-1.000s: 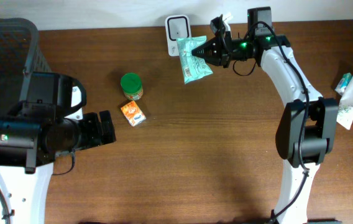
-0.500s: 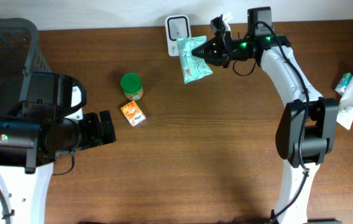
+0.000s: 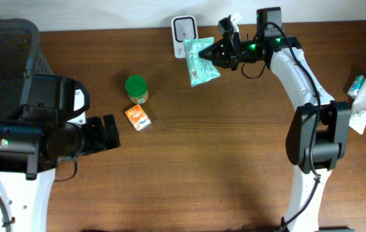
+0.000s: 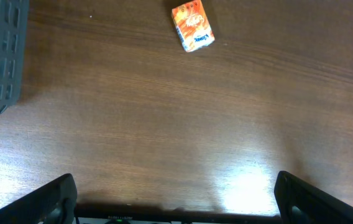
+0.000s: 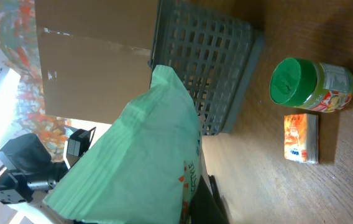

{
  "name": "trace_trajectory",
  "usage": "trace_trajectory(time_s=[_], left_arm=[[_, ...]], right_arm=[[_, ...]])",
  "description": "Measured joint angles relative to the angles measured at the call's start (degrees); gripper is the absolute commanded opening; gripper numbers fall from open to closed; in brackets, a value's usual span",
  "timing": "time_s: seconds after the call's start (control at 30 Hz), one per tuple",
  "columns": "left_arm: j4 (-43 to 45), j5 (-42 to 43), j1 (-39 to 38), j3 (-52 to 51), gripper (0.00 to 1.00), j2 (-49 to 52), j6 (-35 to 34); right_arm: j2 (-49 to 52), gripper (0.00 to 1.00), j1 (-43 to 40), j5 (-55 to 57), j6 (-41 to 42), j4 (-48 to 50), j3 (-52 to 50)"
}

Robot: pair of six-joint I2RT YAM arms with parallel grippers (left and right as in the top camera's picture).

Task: Scan the item barcode

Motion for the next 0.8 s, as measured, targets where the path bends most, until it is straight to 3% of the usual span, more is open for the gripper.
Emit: trace_trajectory(time_s=[0.2,0.3,0.37,0.47,0.7,0.8], left_arm=[[0.0,0.0,0.0,0.0,0.99,0.0,0.0],[0.0,0.0,0.0,0.0,0.99,0.0,0.0],[0.0,0.0,0.0,0.0,0.99,0.0,0.0],[0.0,0.0,0.0,0.0,0.99,0.0,0.0],[0.0,0.0,0.0,0.0,0.99,0.0,0.0],[0.0,0.0,0.0,0.0,0.99,0.0,0.0]], right_arm=[[0.0,0.04,0.3,0.8,-0.5,-0.1,0.0],[0.0,0.04,1.4,6.9,-1.4,-5.1,0.0],[0.0,0.04,3.3,19.7,-3.2,-14.4,0.5],[0.0,0.04,6.4,47.9,-4.5,-24.9,0.5],[0.0,0.04,13.3,97.3,-5.5,-34.2,0.5],[0.0,0.04,16.3,106.5,-4.2,-35.1,0.5]])
